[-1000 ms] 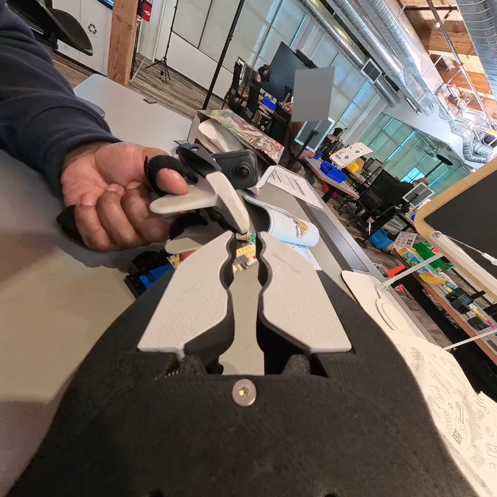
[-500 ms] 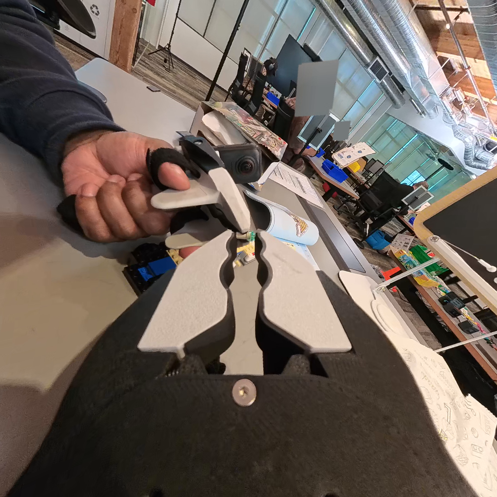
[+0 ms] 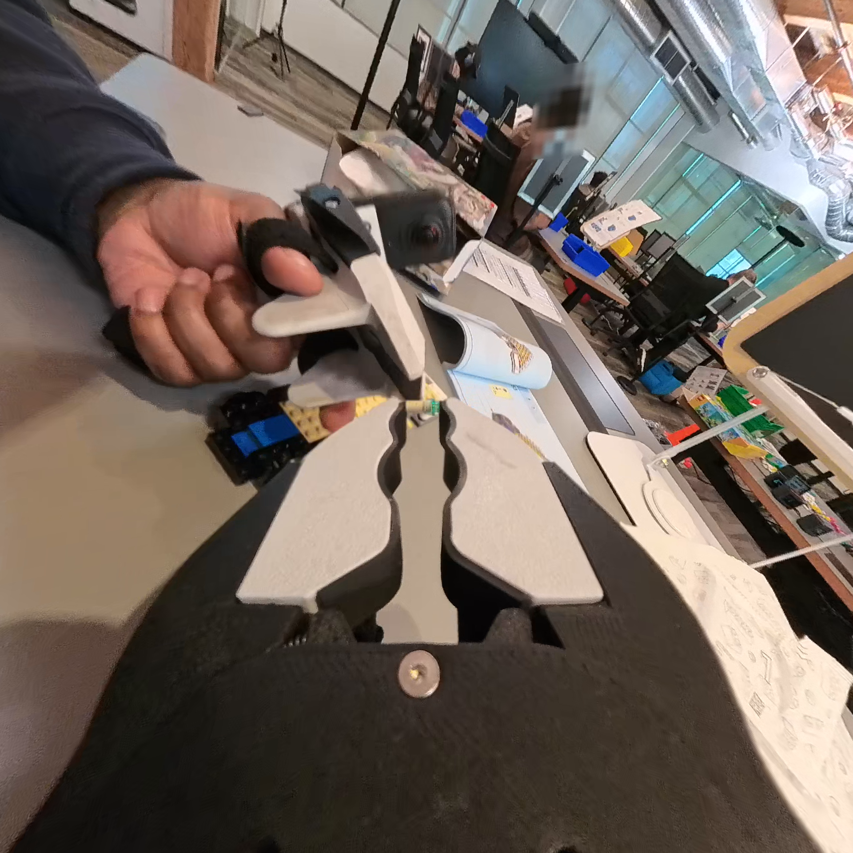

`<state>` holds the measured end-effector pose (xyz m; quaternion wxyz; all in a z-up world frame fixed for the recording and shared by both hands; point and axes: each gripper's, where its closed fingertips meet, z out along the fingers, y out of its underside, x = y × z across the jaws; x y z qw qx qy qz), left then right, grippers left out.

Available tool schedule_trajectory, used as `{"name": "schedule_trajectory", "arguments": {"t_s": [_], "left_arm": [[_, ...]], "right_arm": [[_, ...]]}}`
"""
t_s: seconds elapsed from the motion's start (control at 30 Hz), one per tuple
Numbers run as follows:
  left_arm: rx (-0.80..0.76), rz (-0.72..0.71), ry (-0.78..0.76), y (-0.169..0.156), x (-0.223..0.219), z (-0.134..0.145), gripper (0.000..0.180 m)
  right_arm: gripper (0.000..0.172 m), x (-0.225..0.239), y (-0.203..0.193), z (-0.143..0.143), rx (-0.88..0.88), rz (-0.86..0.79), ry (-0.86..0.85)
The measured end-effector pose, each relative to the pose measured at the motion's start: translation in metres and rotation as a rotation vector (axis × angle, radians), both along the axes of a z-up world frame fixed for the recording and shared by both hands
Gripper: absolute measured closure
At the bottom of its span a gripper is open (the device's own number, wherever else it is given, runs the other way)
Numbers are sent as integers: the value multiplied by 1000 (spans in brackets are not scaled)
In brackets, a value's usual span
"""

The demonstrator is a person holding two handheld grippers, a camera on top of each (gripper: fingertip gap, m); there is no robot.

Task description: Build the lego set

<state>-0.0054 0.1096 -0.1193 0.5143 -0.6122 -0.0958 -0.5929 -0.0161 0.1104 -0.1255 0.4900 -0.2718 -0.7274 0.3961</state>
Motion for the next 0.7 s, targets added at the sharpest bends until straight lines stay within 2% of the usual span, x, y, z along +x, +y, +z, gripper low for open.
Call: {"name": "schedule_trajectory", "arguments": {"t_s": [0.13,0.33,0.47,0.7], "left_arm": [[-9,116,148,4,-16,-4,169],[46,167,293,1,-25,4,169],[52,169,316,0,-27,4,169],[65,186,388,1,-32,0,169]], "right_arm": [[159,3,14,-29,-13,-21,-198],[159,13,21,-87,17,-46,-516],[158,17,21,-101,-16,-51,-604],[149,18,24,-99,-70,-41,-617]]}}
